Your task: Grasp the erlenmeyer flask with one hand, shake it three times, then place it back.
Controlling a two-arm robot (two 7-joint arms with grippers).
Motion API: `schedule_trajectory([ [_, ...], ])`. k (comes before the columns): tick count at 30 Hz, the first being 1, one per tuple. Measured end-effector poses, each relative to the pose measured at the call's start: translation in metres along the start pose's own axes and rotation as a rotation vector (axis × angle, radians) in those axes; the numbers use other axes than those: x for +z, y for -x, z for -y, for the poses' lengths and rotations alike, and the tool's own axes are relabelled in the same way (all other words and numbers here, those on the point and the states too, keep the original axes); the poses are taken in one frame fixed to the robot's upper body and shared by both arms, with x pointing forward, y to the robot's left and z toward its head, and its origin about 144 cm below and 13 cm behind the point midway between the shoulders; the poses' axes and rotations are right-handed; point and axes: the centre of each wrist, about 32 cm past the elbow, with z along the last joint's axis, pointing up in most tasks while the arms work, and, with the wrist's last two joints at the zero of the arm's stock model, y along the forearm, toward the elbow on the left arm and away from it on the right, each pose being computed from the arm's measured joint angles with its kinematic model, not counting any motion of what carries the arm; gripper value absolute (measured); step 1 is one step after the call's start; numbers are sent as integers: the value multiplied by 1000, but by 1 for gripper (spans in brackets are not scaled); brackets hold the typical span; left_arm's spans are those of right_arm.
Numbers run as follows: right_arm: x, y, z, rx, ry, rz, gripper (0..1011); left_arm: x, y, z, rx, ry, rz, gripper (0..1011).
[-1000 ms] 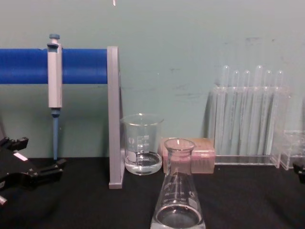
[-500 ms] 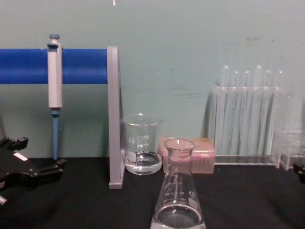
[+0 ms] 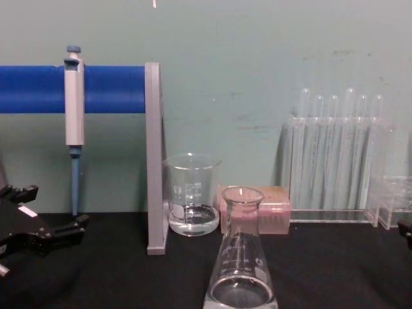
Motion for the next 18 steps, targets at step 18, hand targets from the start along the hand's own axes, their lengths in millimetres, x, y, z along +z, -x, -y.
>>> schedule_trajectory([
  [18,12,-1,30,229,-14,-113,1000,0,0,0,0,0,0,1001],
])
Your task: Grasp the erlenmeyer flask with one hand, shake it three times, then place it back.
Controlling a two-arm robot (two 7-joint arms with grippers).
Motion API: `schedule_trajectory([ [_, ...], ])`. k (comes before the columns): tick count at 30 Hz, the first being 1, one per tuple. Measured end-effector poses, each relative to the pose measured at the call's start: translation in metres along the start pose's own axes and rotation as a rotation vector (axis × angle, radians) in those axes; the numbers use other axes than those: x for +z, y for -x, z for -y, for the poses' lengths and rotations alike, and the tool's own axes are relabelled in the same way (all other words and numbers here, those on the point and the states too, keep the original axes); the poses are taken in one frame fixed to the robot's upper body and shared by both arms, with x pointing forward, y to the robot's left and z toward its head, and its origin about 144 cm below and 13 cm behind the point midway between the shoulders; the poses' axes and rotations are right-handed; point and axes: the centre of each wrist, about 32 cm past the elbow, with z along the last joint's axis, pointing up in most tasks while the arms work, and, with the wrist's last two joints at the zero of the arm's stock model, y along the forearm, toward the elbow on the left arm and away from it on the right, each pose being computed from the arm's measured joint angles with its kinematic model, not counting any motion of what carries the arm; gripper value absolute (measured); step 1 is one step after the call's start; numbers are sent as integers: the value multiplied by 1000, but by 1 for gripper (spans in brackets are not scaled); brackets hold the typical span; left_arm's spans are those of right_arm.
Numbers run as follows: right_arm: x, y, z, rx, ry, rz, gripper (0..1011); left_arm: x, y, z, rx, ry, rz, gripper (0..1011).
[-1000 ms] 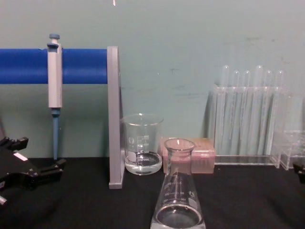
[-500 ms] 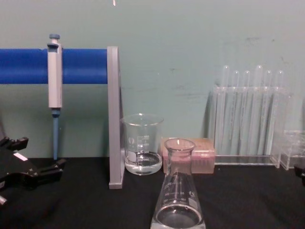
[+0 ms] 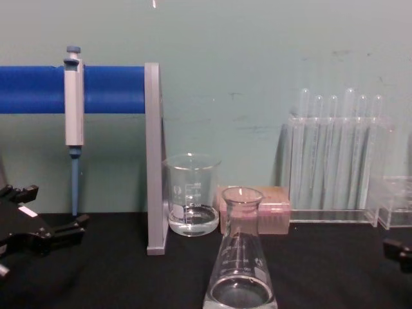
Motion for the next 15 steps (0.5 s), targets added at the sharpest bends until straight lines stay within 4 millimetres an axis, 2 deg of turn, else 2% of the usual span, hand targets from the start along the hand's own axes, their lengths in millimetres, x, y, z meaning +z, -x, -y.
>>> schedule_trajectory([
  [6,3,5,-1,95,-23,-28,1000,0,0,0,0,0,0,1001],
  [15,7,15,-12,225,-72,-49,1000,0,0,0,0,0,0,1001],
])
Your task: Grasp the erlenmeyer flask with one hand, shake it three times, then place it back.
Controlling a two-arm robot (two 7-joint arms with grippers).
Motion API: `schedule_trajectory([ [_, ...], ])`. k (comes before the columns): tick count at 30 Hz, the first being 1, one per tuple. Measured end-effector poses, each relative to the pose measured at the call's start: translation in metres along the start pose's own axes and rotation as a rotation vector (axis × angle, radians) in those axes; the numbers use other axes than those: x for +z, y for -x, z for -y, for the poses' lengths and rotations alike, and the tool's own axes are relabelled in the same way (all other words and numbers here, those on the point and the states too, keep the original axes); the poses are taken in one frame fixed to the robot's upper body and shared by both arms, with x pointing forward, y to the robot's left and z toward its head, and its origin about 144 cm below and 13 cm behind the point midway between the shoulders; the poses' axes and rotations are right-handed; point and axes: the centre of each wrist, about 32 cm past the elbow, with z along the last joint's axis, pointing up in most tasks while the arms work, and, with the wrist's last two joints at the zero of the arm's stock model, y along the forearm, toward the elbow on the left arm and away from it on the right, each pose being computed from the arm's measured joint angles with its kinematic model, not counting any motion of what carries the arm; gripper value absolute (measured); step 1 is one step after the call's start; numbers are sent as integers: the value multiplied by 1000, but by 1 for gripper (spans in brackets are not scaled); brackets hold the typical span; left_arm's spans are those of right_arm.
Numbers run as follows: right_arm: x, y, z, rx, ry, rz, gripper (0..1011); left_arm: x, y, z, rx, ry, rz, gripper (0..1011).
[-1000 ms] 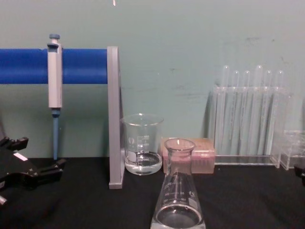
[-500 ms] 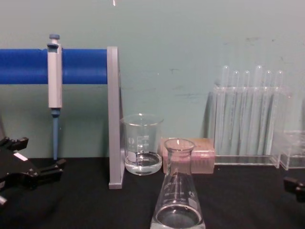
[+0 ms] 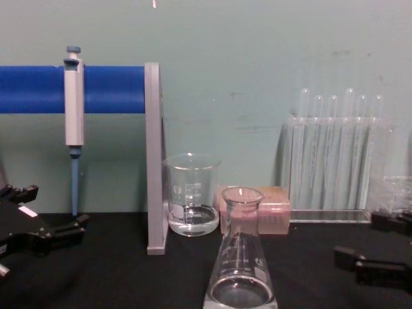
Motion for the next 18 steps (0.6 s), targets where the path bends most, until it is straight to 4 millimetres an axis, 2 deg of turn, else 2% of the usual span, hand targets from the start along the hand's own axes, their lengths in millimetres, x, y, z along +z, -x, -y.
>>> schedule_trajectory([
  [18,-3,0,-30,92,-34,-20,1000,0,0,0,0,0,0,1001],
])
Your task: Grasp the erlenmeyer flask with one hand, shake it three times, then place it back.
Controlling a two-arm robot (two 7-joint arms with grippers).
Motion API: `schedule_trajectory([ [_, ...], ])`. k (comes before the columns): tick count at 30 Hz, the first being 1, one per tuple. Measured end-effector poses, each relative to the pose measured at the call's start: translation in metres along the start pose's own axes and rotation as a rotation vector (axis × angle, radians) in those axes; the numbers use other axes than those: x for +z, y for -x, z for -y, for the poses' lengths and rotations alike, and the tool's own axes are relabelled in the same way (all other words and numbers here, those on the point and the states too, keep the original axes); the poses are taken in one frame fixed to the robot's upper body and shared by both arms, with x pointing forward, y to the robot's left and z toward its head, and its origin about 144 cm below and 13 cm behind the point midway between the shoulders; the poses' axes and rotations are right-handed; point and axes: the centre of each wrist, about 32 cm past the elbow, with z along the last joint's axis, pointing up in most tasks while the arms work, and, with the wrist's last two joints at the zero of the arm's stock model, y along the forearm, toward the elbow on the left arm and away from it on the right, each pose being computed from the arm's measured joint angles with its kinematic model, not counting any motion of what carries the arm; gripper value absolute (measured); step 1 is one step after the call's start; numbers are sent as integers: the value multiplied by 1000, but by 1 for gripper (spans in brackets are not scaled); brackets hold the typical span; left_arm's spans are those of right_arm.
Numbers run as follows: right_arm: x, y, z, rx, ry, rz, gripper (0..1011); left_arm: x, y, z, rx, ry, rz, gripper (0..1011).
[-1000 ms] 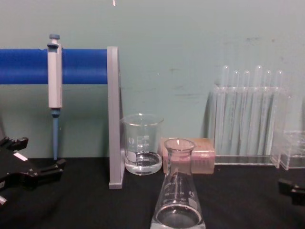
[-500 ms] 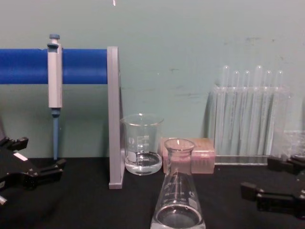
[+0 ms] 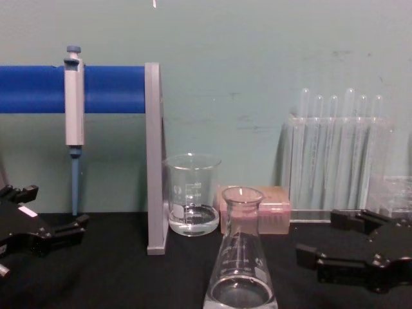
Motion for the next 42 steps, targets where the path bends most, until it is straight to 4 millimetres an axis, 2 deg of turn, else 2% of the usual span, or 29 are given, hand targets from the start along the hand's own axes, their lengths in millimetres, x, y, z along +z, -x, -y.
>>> schedule_trajectory([
  [24,-2,-15,-33,61,-7,6,1000,0,0,0,0,0,0,1001],
  [42,-3,-15,-51,77,-11,-30,1000,0,0,0,0,0,0,1001],
])
